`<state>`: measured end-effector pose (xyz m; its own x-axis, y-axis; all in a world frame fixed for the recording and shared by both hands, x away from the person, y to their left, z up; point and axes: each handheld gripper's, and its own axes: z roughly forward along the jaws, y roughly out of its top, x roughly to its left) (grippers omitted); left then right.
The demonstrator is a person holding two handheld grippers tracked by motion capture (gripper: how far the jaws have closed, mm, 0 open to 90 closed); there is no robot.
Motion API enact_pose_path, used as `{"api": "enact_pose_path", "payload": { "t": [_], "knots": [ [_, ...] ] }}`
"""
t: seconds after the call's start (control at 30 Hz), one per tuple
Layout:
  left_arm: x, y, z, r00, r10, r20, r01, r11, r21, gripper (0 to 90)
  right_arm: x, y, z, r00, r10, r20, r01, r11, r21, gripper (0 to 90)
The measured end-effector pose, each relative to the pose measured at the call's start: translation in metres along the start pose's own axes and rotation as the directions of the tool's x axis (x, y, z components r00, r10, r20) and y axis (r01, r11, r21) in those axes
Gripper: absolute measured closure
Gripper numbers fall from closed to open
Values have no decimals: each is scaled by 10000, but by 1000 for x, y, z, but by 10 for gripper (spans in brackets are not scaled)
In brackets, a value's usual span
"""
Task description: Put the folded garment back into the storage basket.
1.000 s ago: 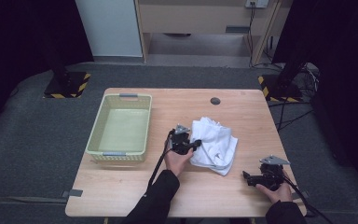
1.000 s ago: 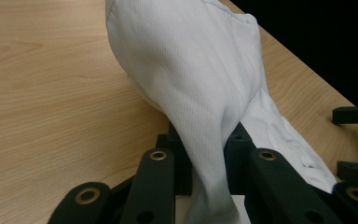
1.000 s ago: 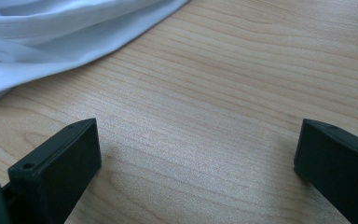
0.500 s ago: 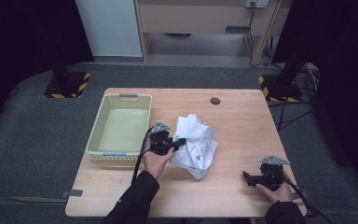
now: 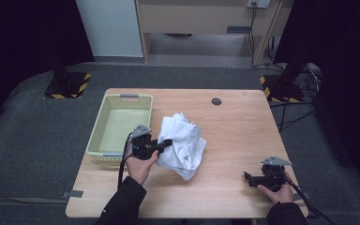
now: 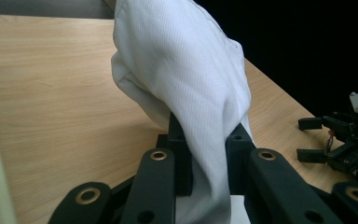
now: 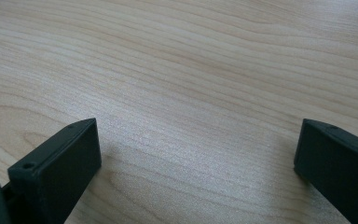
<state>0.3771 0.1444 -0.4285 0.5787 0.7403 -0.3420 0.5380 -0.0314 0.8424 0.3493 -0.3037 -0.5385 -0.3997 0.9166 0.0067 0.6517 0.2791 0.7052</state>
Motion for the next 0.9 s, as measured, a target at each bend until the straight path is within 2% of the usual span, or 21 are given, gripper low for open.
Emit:
{"api": "enact_pose_path", "payload": {
  "t": [0.13,0.5,0.67,0.9],
  "knots": [
    [4,4,-11,9999,15,-117,-18,9995,-300,779,0,0,0,10000,-4,-1,4,10000,0,6],
    [21,15,-33,9987,-252,-439,209,9952,-960,779,0,0,0,10000,-3,-2,3,10000,-1,7],
    [26,21,-44,9983,-379,-439,315,9901,-1368,778,0,0,0,10000,-1,-2,1,10000,0,6],
    [37,30,-64,9959,-672,-610,536,9780,-2017,778,0,0,0,10000,-2,-3,2,10000,1,7]
  ]
}}
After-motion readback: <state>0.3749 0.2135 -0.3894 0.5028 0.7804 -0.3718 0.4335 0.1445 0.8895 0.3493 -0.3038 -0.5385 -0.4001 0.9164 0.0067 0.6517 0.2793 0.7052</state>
